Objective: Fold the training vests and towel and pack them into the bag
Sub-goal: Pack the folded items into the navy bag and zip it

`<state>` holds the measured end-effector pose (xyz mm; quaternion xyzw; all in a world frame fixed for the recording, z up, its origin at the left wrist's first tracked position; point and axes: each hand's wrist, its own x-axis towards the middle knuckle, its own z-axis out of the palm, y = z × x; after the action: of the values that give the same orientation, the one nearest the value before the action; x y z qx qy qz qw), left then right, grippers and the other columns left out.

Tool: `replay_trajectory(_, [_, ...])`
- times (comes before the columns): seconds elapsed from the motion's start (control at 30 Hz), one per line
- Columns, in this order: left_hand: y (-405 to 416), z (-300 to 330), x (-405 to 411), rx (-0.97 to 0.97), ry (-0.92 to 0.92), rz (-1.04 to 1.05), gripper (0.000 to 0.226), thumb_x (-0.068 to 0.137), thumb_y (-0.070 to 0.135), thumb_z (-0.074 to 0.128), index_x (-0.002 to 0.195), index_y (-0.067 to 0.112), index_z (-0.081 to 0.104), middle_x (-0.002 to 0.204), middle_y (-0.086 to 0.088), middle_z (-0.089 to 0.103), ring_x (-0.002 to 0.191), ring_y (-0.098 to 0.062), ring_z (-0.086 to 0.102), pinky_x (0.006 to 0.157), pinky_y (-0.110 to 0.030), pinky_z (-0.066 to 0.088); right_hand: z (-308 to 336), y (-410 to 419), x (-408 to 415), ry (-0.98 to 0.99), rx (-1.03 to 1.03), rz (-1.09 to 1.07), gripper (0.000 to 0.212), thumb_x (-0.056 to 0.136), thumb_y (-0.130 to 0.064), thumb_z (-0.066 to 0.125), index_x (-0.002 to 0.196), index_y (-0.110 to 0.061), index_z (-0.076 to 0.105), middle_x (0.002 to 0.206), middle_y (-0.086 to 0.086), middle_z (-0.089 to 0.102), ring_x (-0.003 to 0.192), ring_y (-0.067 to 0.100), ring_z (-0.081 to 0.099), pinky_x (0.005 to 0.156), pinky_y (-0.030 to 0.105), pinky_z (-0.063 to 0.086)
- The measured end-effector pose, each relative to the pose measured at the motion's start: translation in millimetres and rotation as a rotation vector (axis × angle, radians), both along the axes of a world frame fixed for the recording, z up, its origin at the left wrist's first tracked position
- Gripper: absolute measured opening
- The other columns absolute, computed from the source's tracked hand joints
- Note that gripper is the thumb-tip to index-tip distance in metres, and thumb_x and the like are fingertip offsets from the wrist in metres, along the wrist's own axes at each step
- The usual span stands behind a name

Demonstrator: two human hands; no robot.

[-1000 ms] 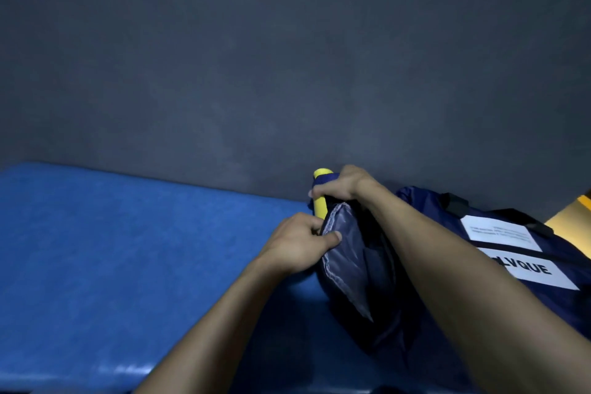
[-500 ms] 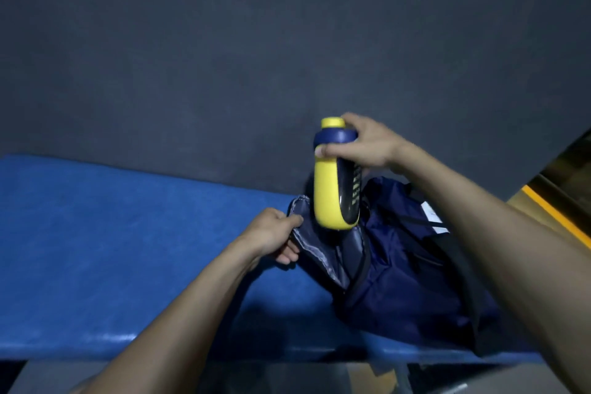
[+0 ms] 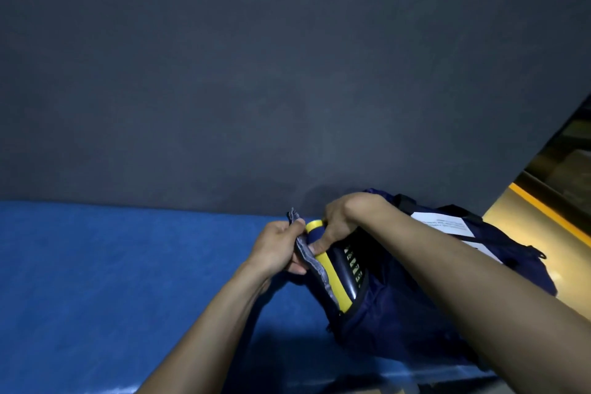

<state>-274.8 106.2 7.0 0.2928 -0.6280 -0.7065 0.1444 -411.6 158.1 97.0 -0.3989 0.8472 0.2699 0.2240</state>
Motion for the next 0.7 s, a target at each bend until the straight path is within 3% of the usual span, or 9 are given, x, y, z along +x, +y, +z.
replay_trajectory(0.13, [2,1,-10,0.048,0.031,0.041,0.034,0.106,0.03,0.051,0.091,0.003,0.065,0.067,-0.016,0.069,0.052,-0.024,0.068,0.043,-0.028,0.054,-8,4,3,0.015,0.064,0.036,0.085,0.072,-0.072,0.077,0.133,-0.015,0.064,0.135,0.002,0.064,0.112,0.027,0.063,0.097,0.037,0.053])
replay_trajectory(0.27, [10,3,-17,0.113,0.087,0.06,0.039,0.107,0.031,0.051,0.088,0.0,0.065,0.067,-0.019,0.071,0.048,-0.023,0.065,0.041,-0.028,0.052,-25,17,12,0.222,-0.025,0.144,0.063,0.092,-0.054,0.066,0.142,-0.017,0.055,0.144,0.003,0.056,0.13,0.027,0.057,0.089,0.036,0.042])
replay_trajectory(0.4, [20,15,-15,0.308,0.204,-0.013,0.033,0.109,0.029,0.046,0.094,0.002,0.058,0.07,-0.017,0.07,0.058,-0.027,0.07,0.052,-0.035,0.06,-14,31,6,0.199,-0.155,0.201,0.04,0.101,-0.031,0.056,0.136,-0.013,0.058,0.14,0.01,0.059,0.126,0.031,0.059,0.091,0.036,0.045])
replay_trajectory(0.47, [22,20,-6,0.197,0.169,-0.168,0.021,0.107,0.015,0.046,0.092,0.007,0.057,0.075,-0.013,0.069,0.067,-0.027,0.072,0.06,-0.04,0.062,-2,43,1,0.181,-0.267,0.288,0.036,0.1,-0.036,0.057,0.131,-0.017,0.061,0.134,0.009,0.064,0.121,0.031,0.061,0.09,0.036,0.048])
replay_trajectory(0.57, [23,16,13,-0.166,0.047,-0.41,0.008,0.094,0.002,0.057,0.093,0.009,0.061,0.083,-0.008,0.069,0.077,-0.021,0.071,0.072,-0.043,0.061,12,67,-8,0.131,-0.454,0.356,0.045,0.092,-0.047,0.067,0.133,-0.029,0.061,0.134,0.0,0.065,0.126,0.026,0.058,0.096,0.038,0.047])
replay_trajectory(0.7, [37,2,35,-0.419,-0.003,-0.618,0.027,0.077,0.024,0.08,0.098,0.018,0.066,0.096,-0.004,0.071,0.081,-0.015,0.067,0.082,-0.039,0.057,12,100,-16,0.067,-0.634,0.321,0.041,0.089,-0.041,0.072,0.128,-0.029,0.065,0.127,0.0,0.065,0.121,0.025,0.057,0.1,0.043,0.047])
